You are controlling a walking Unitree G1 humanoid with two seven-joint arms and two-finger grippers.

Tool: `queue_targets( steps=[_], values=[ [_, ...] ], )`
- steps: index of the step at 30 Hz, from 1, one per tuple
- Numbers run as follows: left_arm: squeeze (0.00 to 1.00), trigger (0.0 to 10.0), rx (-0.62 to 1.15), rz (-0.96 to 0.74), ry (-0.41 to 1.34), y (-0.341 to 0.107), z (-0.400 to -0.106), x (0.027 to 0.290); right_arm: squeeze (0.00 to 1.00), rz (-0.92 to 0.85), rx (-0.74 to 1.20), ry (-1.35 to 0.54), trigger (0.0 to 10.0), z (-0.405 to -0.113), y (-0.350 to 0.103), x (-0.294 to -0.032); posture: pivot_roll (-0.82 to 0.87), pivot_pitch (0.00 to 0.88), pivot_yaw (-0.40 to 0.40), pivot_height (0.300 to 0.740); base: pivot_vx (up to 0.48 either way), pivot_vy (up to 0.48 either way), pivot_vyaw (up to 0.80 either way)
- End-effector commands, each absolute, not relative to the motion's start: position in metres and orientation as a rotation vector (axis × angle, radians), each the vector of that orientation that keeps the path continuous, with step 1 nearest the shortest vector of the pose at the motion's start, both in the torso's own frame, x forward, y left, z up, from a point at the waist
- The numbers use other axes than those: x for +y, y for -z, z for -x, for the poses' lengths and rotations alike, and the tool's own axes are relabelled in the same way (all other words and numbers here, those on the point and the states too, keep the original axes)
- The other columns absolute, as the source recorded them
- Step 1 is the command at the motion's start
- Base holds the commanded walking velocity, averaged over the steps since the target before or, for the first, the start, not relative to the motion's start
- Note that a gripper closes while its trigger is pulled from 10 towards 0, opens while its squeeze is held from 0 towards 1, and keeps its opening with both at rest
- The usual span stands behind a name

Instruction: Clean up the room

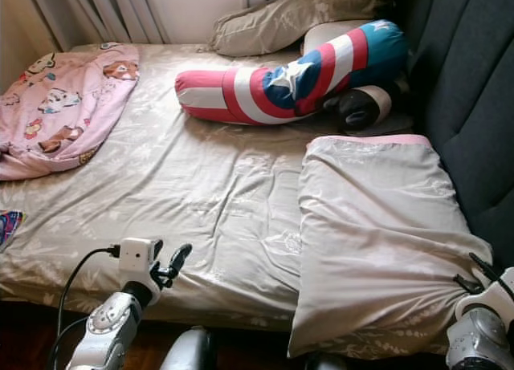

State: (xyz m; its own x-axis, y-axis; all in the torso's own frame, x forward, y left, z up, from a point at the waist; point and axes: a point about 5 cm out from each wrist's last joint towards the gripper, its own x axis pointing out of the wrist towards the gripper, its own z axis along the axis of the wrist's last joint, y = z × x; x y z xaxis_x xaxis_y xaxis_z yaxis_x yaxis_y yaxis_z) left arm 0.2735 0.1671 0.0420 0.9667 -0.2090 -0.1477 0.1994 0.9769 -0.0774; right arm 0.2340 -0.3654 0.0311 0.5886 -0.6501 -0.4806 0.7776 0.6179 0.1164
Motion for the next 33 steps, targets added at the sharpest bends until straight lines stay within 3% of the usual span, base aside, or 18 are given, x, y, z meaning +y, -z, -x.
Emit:
queue_targets(
  steps=[1, 2, 3, 8, 15, 16, 17, 18, 19, 23, 33],
  values=[
    [0.0, 10.0, 0.172, 0.04, 0.198, -0.038, -0.271, 0.171, 0.22, -0.336, 0.434, 0.85, 10.0, -0.233, -0.027, -0.363, 0.08, 0.08, 0.041, 0.648, 0.0, 0.0, 0.0],
    [0.0, 10.0, 0.173, 0.04, 0.197, -0.037, -0.271, 0.171, 0.22, -0.328, 0.429, 0.849, 10.0, -0.233, -0.028, -0.363, 0.08, 0.08, 0.041, 0.648, 0.0, 0.0, 0.0],
    [0.0, 10.0, 0.175, 0.04, 0.195, -0.037, -0.271, 0.171, 1.0, -0.308, 0.404, 0.835, 10.0, -0.236, -0.032, -0.364, 0.07, 0.08, 0.041, 0.648, 0.0, 0.0, 0.0],
    [0.0, 10.0, 0.178, 0.043, 0.194, -0.036, -0.271, 0.171, 1.0, -0.238, 0.35, 0.783, 10.0, -0.244, -0.042, -0.362, 0.07, 0.08, 0.041, 0.648, 0.0, 0.0, 0.0],
    [0.0, 10.0, 0.181, 0.05, 0.197, -0.033, -0.272, 0.169, 1.0, -0.132, 0.213, 0.52, 10.0, -0.273, -0.061, -0.334, 0.07, 0.075, 0.038, 0.648, 0.0, 0.0, 0.0],
    [0.0, 10.0, 0.181, 0.051, 0.196, -0.033, -0.272, 0.169, 0.93, -0.132, 0.204, 0.48, 10.0, -0.276, -0.062, -0.329, 0.07, 0.074, 0.038, 0.648, 0.0, 0.0, 0.0],
    [0.0, 10.0, 0.182, 0.052, 0.196, -0.033, -0.272, 0.17, 0.93, -0.133, 0.197, 0.454, 10.0, -0.278, -0.062, -0.325, 0.07, 0.074, 0.038, 0.648, 0.0, 0.0, 0.0],
    [0.0, 10.0, 0.187, 0.057, 0.19, -0.031, -0.272, 0.17, 0.0, -0.113, 0.186, 0.362, 10.0, -0.283, -0.062, -0.312, 0.07, 0.073, 0.039, 0.648, 0.0, 0.0, 0.0],
    [0.0, 10.0, 0.187, 0.057, 0.19, -0.031, -0.272, 0.17, 0.0, -0.113, 0.186, 0.362, 10.0, -0.283, -0.062, -0.312, 0.07, 0.073, 0.039, 0.648, 0.0, 0.0, 0.0],
    [0.0, 10.0, 0.217, 0.091, 0.15, -0.024, -0.271, 0.174, 0.0, -0.119, 0.213, 0.148, 10.0, -0.288, -0.044, -0.26, 0.07, 0.069, 0.035, 0.648, 0.0, 0.0, 0.0],
    [0.0, 10.0, 0.252, 0.134, 0.107, -0.015, -0.269, 0.178, 0.0, -0.184, 0.299, 0.075, 10.0, -0.272, -0.013, -0.224, 0.07, 0.053, 0.027, 0.703, 0.0, 0.0, 0.0]
  ],
)
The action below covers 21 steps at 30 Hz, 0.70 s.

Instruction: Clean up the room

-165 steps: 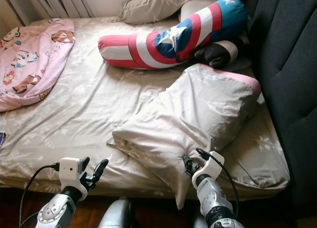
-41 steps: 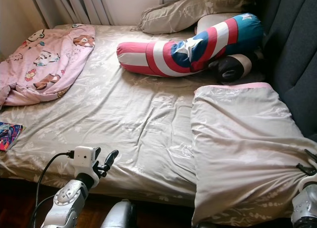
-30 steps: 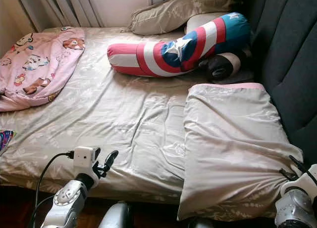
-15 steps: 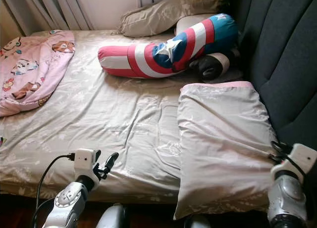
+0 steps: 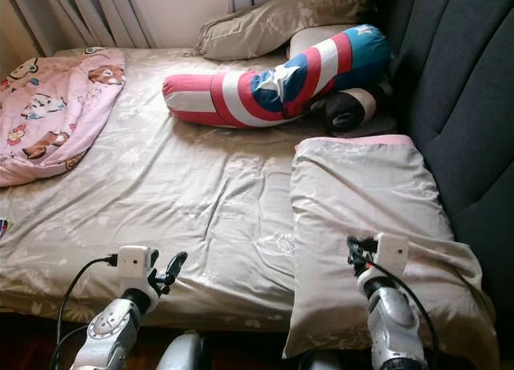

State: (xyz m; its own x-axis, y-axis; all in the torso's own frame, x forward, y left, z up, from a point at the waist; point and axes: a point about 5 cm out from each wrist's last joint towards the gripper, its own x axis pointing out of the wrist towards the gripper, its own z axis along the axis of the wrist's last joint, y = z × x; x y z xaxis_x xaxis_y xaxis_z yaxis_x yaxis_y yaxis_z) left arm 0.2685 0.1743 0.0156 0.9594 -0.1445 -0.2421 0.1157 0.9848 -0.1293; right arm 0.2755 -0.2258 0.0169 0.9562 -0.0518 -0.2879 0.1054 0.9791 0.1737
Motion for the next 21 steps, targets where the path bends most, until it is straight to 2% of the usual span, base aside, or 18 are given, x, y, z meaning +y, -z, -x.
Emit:
queue_targets(
  steps=[1, 6, 10, 17, 21],
  values=[
    [0.0, 10.0, 0.264, 0.135, 0.1, -0.012, -0.268, 0.178, 0.0, -0.182, 0.321, 0.071, 10.0, -0.269, -0.007, -0.222, 0.07, 0.046, 0.026, 0.708, 0.0, 0.0, 0.0],
    [0.0, 10.0, 0.315, 0.154, 0.076, 0.0, -0.265, 0.181, 0.0, -0.2, 0.371, 0.055, 10.0, -0.258, 0.007, -0.212, 0.06, 0.032, 0.027, 0.74, 0.0, 0.0, 0.0],
    [0.0, 10.0, 0.395, 0.149, 0.057, 0.012, -0.26, 0.183, 0.0, -0.206, 0.447, 0.07, 10.0, -0.246, 0.023, -0.21, 0.06, 0.0, 0.017, 0.74, 0.0, 0.0, 0.0],
    [0.0, 10.0, 0.544, 0.114, 0.075, 0.033, -0.249, 0.18, 0.0, -0.274, 0.58, 0.17, 10.0, -0.22, 0.048, -0.218, 0.05, 0.0, 0.03, 0.74, 0.0, 0.0, 0.0],
    [0.0, 10.0, 0.6, 0.104, 0.076, 0.04, -0.243, 0.179, 0.0, -0.239, 0.652, 0.158, 10.0, -0.209, 0.058, -0.215, 0.06, 0.0, 0.024, 0.74, 0.0, 0.0, 0.0]
  ],
)
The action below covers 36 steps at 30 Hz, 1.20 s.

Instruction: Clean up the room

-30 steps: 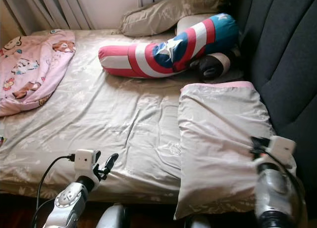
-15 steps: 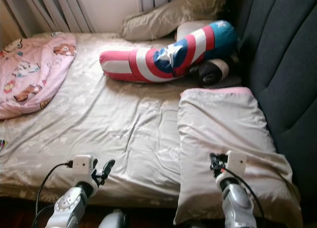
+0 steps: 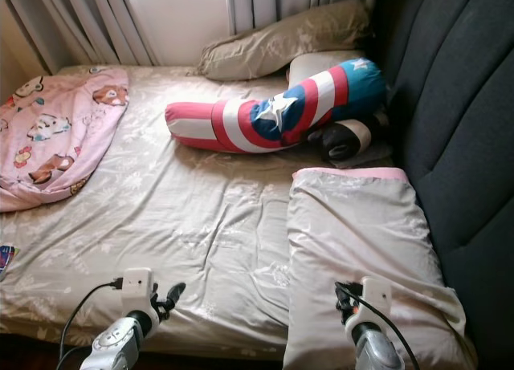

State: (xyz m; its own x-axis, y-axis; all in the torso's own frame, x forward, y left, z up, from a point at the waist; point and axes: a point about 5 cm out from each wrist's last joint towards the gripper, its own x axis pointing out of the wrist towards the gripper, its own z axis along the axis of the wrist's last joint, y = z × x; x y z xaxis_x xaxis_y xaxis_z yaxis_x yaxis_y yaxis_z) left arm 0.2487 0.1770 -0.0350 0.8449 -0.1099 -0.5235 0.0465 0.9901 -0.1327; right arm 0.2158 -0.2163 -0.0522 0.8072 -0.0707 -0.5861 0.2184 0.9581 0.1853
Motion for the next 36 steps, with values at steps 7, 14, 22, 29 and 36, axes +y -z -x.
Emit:
queue_targets(
  steps=[7, 14, 22, 29, 36],
  values=[
    [0.0, 10.0, 0.769, 0.035, 0.059, 0.061, -0.22, 0.183, 0.0, -0.212, 0.756, 0.146, 10.0, -0.193, 0.072, -0.204, 0.04, 0.0, 0.029, 0.74, 0.0, 0.0, 0.0],
    [0.0, 10.0, 0.812, 0.034, 0.025, 0.066, -0.211, 0.194, 0.87, -0.226, 0.741, 0.236, 10.0, -0.193, 0.071, -0.209, 0.05, 0.0, 0.018, 0.74, 0.0, 0.0, 0.0],
    [0.0, 10.0, 0.869, 0.023, -0.01, 0.075, -0.192, 0.206, 1.0, -0.216, 0.738, 0.269, 10.0, -0.195, 0.07, -0.208, 0.04, 0.0, 0.022, 0.74, 0.0, 0.0, 0.0],
    [0.0, 10.0, 0.907, 0.026, -0.022, 0.082, -0.176, 0.207, 0.0, -0.22, 0.767, 0.24, 10.0, -0.19, 0.075, -0.2, 0.05, 0.0, 0.019, 0.74, 0.0, 0.0, 0.0],
    [0.0, 10.0, 0.906, 0.028, -0.017, 0.084, -0.176, 0.194, 0.0, -0.214, 0.8, 0.202, 10.0, -0.186, 0.078, -0.196, 0.06, 0.0, 0.012, 0.74, 0.0, 0.0, 0.0]
  ],
)
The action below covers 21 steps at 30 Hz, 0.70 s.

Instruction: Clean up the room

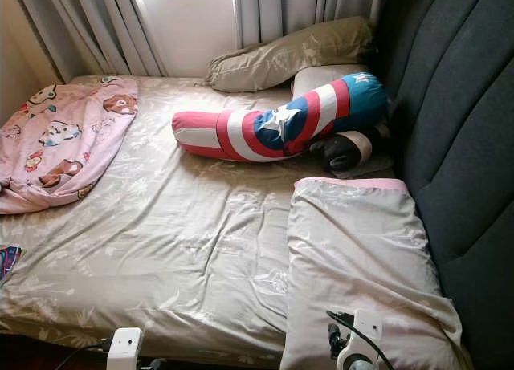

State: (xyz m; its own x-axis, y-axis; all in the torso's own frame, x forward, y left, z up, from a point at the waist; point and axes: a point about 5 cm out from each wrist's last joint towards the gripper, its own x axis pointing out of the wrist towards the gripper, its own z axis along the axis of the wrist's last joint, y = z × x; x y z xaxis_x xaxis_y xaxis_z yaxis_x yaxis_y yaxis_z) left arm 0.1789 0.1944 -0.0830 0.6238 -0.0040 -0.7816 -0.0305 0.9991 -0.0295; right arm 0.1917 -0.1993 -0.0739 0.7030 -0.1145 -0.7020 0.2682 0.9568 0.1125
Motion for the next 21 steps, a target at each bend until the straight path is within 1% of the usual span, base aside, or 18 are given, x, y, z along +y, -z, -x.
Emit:
queue_targets(
  steps=[1, 3, 7, 11, 14, 17, 21],
  values=[
    [0.0, 10.0, 0.906, 0.028, -0.018, 0.085, -0.176, 0.193, 0.0, -0.212, 0.803, 0.201, 10.0, -0.185, 0.079, -0.196, 0.06, 0.0, 0.012, 0.74, 0.0, 0.0, 0.0],
    [0.0, 10.0, 0.903, 0.02, -0.018, 0.081, -0.187, 0.189, 0.0, -0.208, 0.815, 0.194, 10.0, -0.183, 0.08, -0.194, 0.06, 0.0, 0.009, 0.74, 0.0, 0.0, 0.0],
    [0.0, 10.0, 0.899, 0.02, -0.018, 0.08, -0.19, 0.187, 0.0, -0.196, 0.828, 0.179, 10.0, -0.181, 0.081, -0.194, 0.06, 0.0, 0.007, 0.74, 0.0, 0.0, 0.0],
    [0.0, 10.0, 0.901, 0.033, -0.01, 0.079, -0.195, 0.179, 0.0, -0.171, 0.836, 0.142, 10.0, -0.179, 0.082, -0.191, 0.05, 0.0, 0.011, 0.74, 0.0, 0.0, 0.0],
    [0.0, 10.0, 0.914, 0.014, 0.01, 0.079, -0.196, 0.174, 0.0, -0.166, 0.836, 0.132, 10.0, -0.178, 0.083, -0.19, 0.05, 0.0, 0.014, 0.74, 0.0, 0.0, 0.8],
    [0.0, 10.0, 0.919, 0.02, 0.002, 0.079, -0.196, 0.174, 0.0, -0.193, 0.835, 0.138, 10.0, -0.176, 0.084, -0.188, 0.05, 0.0, 0.014, 0.74, 0.0, 0.477, 0.68],
    [0.0, 10.0, 0.919, 0.016, 0.004, 0.079, -0.197, 0.175, 0.0, -0.205, 0.837, 0.152, 10.0, -0.175, 0.085, -0.187, 0.06, 0.0, 0.015, 0.74, 0.0, 0.477, 0.0]
  ],
)
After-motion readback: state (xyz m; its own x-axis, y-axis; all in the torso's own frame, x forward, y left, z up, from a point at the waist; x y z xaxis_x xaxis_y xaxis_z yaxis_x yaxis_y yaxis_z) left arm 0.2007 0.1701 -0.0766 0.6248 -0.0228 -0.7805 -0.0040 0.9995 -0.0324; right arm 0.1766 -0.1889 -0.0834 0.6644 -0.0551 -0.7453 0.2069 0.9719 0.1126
